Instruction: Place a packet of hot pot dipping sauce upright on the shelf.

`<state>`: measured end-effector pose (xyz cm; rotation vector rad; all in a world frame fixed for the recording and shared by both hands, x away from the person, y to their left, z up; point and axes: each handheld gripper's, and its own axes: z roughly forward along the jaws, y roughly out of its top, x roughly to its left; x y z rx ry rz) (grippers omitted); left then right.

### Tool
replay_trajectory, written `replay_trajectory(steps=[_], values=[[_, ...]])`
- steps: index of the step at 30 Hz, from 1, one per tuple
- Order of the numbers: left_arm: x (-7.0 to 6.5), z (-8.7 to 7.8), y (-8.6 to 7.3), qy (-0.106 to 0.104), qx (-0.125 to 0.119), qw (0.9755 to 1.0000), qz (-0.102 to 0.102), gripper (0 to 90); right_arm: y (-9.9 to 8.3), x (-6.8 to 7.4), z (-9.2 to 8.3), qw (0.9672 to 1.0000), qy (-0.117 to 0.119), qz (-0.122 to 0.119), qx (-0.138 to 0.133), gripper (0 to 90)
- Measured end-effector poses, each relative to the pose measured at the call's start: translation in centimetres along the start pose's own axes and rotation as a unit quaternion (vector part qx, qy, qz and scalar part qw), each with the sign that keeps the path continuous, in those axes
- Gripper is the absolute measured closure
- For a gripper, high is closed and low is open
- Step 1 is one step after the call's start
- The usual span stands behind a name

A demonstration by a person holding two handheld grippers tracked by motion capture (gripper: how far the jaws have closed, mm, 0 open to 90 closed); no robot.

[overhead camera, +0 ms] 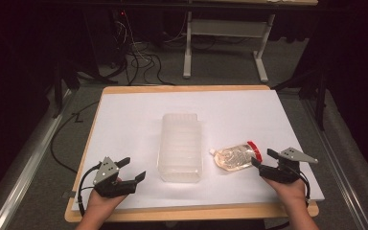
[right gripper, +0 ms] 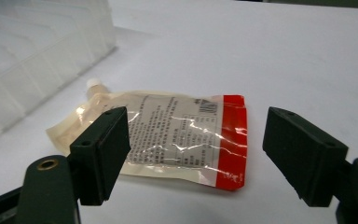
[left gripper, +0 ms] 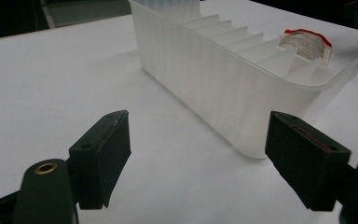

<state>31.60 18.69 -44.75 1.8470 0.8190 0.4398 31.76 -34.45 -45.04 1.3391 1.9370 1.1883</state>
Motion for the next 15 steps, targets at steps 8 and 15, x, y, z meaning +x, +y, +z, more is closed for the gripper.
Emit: replay_trajectory(steps=[8, 15], values=[[-0.1, 0.0, 0.1, 0.004, -0.003, 1.0, 0.002, 22.4, 0.4, 1.1, -0.5, 0.9998, 0.008, -0.014, -0.012, 18.4], [0.1, 0.0, 0.1, 0.01, -0.005, 0.9999, -0.001, 22.1, 0.6, 1.7, -0.4, 0.9995, 0.014, -0.025, -0.013, 17.0]])
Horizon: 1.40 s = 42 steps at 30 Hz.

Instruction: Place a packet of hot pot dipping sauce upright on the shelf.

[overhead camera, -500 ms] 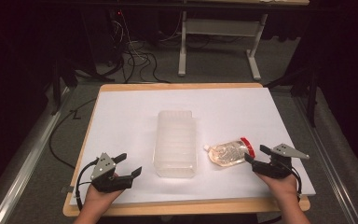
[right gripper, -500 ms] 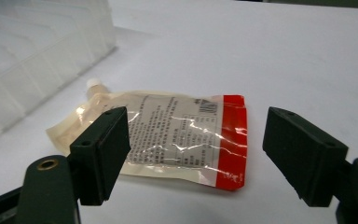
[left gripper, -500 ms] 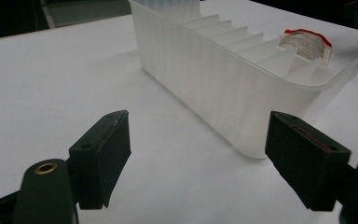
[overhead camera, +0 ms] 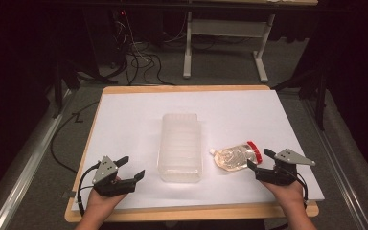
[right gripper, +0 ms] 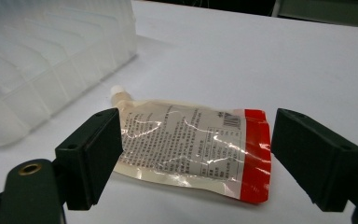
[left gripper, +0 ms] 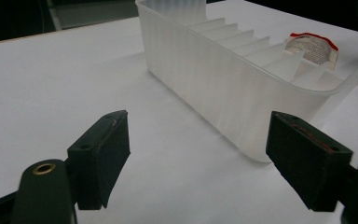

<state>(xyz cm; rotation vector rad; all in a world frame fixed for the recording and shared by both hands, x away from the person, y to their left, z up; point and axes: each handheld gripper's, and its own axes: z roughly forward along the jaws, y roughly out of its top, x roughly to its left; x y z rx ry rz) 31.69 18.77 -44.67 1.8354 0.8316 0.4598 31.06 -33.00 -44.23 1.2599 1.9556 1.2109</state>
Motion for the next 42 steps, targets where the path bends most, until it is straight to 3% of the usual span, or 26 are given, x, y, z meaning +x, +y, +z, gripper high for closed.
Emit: replay_trajectory(steps=[8, 20, 27, 33, 42], values=[[0.1, 0.0, 0.0, 0.006, -0.003, 1.0, -0.005, 20.4, 0.3, 0.6, -0.1, 0.9999, 0.004, -0.01, -0.01, 16.4], [0.2, 0.0, 0.0, 0.009, -0.003, 0.9999, -0.005, 19.0, 1.0, 2.5, 0.1, 0.9988, 0.031, -0.03, -0.023, 17.3], [0.0, 0.0, 0.0, 0.005, 0.0, 1.0, 0.0, 19.1, 0.9, 5.6, 3.2, 0.9944, 0.073, -0.07, 0.028, 26.6], [0.2, -0.1, 0.0, 0.005, -0.004, 1.0, -0.003, 19.1, 0.6, 6.7, 5.6, 0.99, 0.087, -0.087, 0.069, 35.0], [0.1, -0.2, 0.0, 0.003, -0.006, 1.0, -0.001, 19.1, -0.5, 6.6, 7.3, 0.9851, 0.067, -0.103, 0.12, 41.0]])
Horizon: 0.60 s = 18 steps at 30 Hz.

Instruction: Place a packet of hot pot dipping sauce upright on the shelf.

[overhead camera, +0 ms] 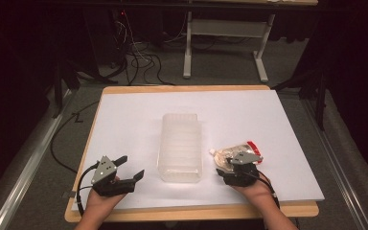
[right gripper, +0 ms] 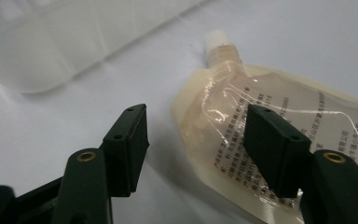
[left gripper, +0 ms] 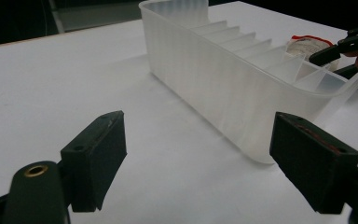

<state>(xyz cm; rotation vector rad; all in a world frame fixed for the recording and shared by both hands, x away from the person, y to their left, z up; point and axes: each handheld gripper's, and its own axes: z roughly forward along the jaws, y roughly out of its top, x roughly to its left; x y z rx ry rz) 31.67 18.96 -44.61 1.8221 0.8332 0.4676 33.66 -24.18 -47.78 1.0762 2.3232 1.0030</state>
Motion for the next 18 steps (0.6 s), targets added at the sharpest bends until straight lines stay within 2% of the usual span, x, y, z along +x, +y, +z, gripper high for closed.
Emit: replay_trajectory(steps=[2, 6, 7, 8, 9, 14, 16, 18], values=[[-0.01, -0.02, 0.02, 0.0, 0.0, 1.0, 0.001, 19.1, -0.15, -0.08, 0.14, 0.9999, -0.008, -0.006, 0.009, 46.0], [-0.03, 0.1, -0.04, -0.002, 0.005, 1.0, 0.0, 19.2, -0.27, -0.26, -0.04, 0.9997, -0.017, -0.016, 0.01, 53.3], [-0.05, 0.18, -0.08, -0.003, 0.005, 1.0, 0.001, 19.3, -0.3, -0.2, -0.08, 0.9997, -0.02, -0.013, 0.01, 57.2], [-0.05, 0.18, -0.08, -0.003, 0.005, 1.0, 0.001, 19.3, -0.3, -0.2, -0.08, 0.9997, -0.02, -0.013, 0.01, 57.2], [-0.09, 0.22, -0.1, -0.005, 0.008, 1.0, 0.002, 19.3, -0.35, -0.18, -0.18, 0.9995, -0.021, -0.023, 0.011, 67.2], [-0.05, 0.24, -0.15, -0.005, 0.008, 1.0, -0.001, 19.3, -0.42, 0.03, -0.3, 0.9993, -0.016, -0.031, 0.014, 87.8], [-0.02, 0.25, -0.16, -0.005, 0.007, 1.0, -0.002, 19.3, -0.41, 0.05, -0.42, 0.9991, -0.017, -0.038, 0.011, 90.0], [0.03, 0.26, -0.19, -0.005, 0.01, 0.9999, -0.002, 19.4, -0.45, -0.09, -0.65, 0.9993, -0.007, -0.037, 0.005, 90.0]])
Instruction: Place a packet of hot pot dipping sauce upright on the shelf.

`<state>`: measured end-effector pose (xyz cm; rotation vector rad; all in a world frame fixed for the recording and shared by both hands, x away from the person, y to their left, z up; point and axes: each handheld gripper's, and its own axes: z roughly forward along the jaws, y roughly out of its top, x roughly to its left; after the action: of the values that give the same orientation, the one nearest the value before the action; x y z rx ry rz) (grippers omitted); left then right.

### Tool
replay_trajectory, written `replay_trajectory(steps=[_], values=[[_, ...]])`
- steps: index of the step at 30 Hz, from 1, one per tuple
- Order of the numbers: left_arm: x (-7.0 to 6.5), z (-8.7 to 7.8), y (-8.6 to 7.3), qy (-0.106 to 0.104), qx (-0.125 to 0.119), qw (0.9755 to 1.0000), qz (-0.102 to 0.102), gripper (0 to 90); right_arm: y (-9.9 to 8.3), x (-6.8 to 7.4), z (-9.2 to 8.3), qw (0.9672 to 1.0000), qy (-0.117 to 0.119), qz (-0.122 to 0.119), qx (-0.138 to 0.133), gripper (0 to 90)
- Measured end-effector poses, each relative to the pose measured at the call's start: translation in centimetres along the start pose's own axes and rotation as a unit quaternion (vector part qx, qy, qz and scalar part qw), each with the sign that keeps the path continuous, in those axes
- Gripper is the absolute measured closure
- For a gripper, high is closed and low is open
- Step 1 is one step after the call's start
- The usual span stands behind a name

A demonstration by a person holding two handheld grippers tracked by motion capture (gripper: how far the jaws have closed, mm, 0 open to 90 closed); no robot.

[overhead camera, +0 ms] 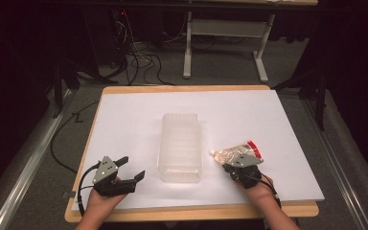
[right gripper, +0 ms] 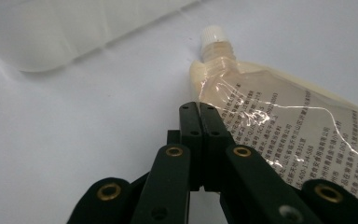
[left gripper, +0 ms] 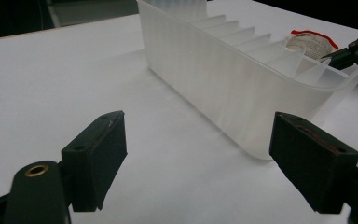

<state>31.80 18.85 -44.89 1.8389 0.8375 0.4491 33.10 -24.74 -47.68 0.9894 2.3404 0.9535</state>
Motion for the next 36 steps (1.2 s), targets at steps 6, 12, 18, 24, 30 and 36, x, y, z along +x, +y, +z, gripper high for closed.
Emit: replay_trajectory(steps=[6, 12, 18, 24, 30, 36], values=[[0.0, 0.1, -0.1, 0.0, 0.002, 1.0, -0.001, 19.4, 0.0, -0.5, -1.9, 0.999, 0.006, 0.007, -0.045, 90.0], [0.0, 0.1, 0.0, 0.001, 0.003, 1.0, -0.001, 19.5, 0.3, -1.0, -3.3, 0.9962, 0.006, 0.016, -0.086, 90.0], [0.0, 0.1, 0.0, 0.002, 0.002, 1.0, 0.0, 19.6, 0.5, -1.6, -5.2, 0.9917, -0.008, 0.024, -0.126, 90.0], [0.0, 0.2, 0.0, 0.002, 0.003, 1.0, 0.001, 19.5, 0.7, -2.6, -6.9, 0.9859, -0.023, 0.041, -0.161, 90.0], [0.0, 0.1, 0.0, 0.003, 0.002, 1.0, 0.0, 19.5, 1.0, -3.4, -8.2, 0.979, -0.046, 0.05, -0.192, 90.0], [0.1, 0.3, -0.2, 0.003, 0.006, 1.0, -0.002, 19.6, 1.2, -4.3, -9.1, 0.9701, -0.067, 0.072, -0.222, 90.0]])
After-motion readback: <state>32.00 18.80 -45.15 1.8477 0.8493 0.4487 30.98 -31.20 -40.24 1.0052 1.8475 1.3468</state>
